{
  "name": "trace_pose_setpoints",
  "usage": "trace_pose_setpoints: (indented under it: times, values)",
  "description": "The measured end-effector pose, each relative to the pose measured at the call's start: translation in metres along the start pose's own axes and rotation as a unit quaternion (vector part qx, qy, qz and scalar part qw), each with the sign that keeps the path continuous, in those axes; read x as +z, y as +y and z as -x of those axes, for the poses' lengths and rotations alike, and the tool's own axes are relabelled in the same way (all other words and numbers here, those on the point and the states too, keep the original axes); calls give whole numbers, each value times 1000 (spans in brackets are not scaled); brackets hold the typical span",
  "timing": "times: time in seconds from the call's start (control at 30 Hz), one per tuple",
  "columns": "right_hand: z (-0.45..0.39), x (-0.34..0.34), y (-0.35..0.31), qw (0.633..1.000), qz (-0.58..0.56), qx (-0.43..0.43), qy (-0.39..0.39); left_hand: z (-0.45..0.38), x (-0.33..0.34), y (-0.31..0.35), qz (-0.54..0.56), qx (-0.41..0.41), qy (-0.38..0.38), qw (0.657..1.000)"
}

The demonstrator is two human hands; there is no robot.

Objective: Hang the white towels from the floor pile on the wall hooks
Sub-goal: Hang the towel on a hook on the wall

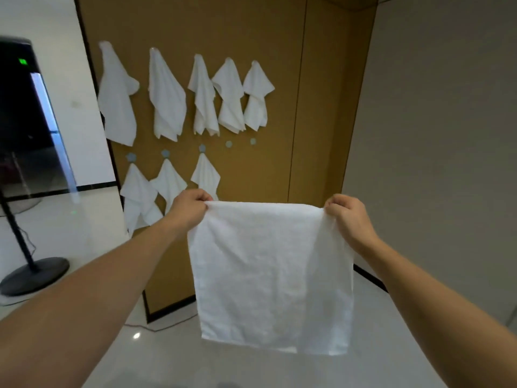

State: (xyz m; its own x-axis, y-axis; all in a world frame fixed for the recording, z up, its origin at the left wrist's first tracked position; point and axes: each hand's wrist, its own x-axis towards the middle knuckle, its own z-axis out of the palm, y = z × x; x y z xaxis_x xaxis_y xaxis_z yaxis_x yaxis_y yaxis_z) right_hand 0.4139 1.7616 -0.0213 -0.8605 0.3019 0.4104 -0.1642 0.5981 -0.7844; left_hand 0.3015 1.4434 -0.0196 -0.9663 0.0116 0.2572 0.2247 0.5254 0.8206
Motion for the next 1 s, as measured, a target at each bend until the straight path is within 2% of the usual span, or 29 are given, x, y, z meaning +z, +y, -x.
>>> trace_pose_setpoints:
  times: [0.1, 0.23, 0.37, 0.47, 0.6, 0.73, 0.83, 1.0]
  values:
    - [-69, 30, 6, 999, -2, -8, -44, -63, 8, -4, 4, -37, 16, 999]
    - [-151, 72, 17, 994, -8, -7, -105, -133, 10, -20, 74, -72, 5, 995]
    - [-221, 124, 33, 991, -9, -12, -136, -193, 11, -47, 79, -37, -39, 995]
    - [-279, 169, 45, 990, 27, -28, -136, -255, 16, -73, 48, -22, -21, 998]
    - [-355, 236, 58, 979, 151, -68, -117, -353, 32, -102, -19, 25, -10, 999]
    - [-432, 294, 59, 980, 151, -47, -117, -448, 43, -123, -126, 75, -40, 988]
    - [-485, 327, 61, 982, 162, -28, -88, -516, 51, -136, -113, 96, -55, 987]
    - [-557, 366, 76, 978, 197, -43, -58, -598, 77, -155, -73, 102, -35, 992]
